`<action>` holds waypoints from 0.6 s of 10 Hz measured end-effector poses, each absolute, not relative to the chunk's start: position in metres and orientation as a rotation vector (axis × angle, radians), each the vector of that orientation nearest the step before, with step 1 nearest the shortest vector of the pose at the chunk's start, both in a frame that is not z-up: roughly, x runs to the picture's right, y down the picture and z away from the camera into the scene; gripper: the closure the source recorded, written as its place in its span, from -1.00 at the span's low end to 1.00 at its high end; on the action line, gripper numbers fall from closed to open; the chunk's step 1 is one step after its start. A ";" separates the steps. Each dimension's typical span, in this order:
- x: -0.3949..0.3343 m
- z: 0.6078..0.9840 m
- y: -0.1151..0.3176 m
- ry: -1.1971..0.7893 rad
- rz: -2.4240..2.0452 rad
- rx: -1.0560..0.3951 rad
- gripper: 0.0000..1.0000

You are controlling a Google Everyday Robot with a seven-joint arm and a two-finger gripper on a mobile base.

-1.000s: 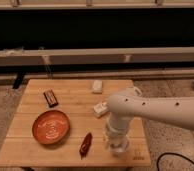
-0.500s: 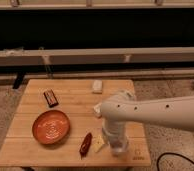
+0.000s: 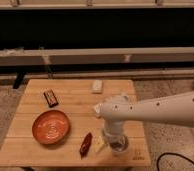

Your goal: Pick up the ceramic cup

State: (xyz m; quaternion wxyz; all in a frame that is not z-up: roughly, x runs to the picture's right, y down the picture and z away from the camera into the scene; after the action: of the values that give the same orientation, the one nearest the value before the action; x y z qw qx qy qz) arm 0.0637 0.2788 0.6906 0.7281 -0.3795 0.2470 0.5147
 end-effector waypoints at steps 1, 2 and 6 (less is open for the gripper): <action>0.061 0.695 0.283 0.558 1.116 -0.849 -0.59; 0.061 0.697 0.283 0.556 1.113 -0.852 -0.48; 0.059 0.685 0.262 0.537 1.106 -0.842 0.25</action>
State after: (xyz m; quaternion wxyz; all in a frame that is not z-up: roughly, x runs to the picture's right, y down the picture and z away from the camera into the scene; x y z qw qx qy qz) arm 0.0588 0.2615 0.6849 0.7350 -0.3829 0.2445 0.5033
